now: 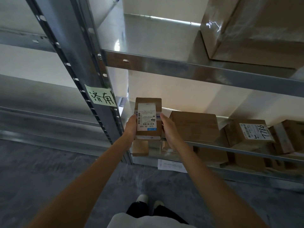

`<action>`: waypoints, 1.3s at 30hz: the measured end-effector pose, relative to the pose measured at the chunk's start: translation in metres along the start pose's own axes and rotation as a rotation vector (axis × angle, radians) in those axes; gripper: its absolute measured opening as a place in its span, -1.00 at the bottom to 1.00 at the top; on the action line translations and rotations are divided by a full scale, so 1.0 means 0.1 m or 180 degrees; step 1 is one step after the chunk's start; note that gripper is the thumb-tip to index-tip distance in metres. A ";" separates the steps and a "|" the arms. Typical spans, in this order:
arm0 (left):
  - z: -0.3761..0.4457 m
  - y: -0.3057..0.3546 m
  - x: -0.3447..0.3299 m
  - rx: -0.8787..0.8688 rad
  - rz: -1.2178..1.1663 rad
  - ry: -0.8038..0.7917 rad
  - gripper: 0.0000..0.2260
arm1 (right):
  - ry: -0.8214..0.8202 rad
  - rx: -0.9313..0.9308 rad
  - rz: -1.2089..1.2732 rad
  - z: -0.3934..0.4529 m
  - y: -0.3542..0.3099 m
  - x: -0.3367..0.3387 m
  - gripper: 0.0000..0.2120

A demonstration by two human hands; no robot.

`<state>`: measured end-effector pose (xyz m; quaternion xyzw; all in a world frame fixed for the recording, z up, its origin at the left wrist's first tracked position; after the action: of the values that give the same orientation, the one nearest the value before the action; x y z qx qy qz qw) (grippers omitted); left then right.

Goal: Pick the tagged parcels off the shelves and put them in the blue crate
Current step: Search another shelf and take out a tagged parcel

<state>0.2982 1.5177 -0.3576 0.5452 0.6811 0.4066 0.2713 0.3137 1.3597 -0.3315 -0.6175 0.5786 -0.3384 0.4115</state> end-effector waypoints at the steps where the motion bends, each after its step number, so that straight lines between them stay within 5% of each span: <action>1: 0.04 -0.02 -0.01 0.0007 0.0079 -0.0018 -0.67 | -0.0012 -0.0013 0.0004 0.03 0.03 -0.03 -0.68; 7: 0.23 0.01 -0.01 -0.0017 0.0582 0.0029 -0.67 | 0.0035 -0.0082 0.0092 0.05 0.07 -0.10 -0.72; 10: 0.15 0.18 0.01 -0.0605 0.0968 0.0132 -0.63 | 0.0124 0.0017 -0.0022 0.02 0.02 -0.03 -0.75; 13: -0.12 0.54 -0.07 -0.1733 0.1302 0.0141 -0.59 | 0.0654 0.0486 -0.0195 -0.17 -0.15 0.35 -0.69; 17: -0.46 0.67 -0.54 -0.2073 0.1566 -0.0071 -0.60 | 0.1746 0.1258 -0.0278 -0.56 -0.39 1.23 -0.69; 21: -0.67 0.33 -1.25 -0.1389 0.1156 -0.0775 -0.52 | 0.2339 0.0893 -0.0205 -0.64 -0.22 2.06 -0.67; 25: -0.55 -0.01 -1.60 -0.0618 0.1042 -0.0859 -0.60 | 0.2170 0.0521 -0.0359 -0.52 0.07 2.42 -0.62; 31: -0.21 -0.28 -1.61 0.0270 0.1317 -0.0281 -0.50 | 0.1401 0.0093 -0.0282 -0.24 0.30 2.47 -0.78; 39: -0.30 -0.18 -1.52 0.0397 0.0141 0.0485 -0.39 | 0.1150 0.0318 0.0387 -0.33 0.15 2.70 -0.90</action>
<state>0.3038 1.3624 -0.3686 0.5434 0.7115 0.4096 0.1752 0.3050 1.0876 -0.3470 -0.4895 0.6617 -0.4465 0.3509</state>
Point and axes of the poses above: each hand's wrist, its own z-axis towards the middle knuckle, its own x-axis out of the back of the hand, y = z × x, the point moved 9 cm from there along z, towards the middle knuckle, and after that the axes turned 9 degrees about z, right-handed, at the moved point
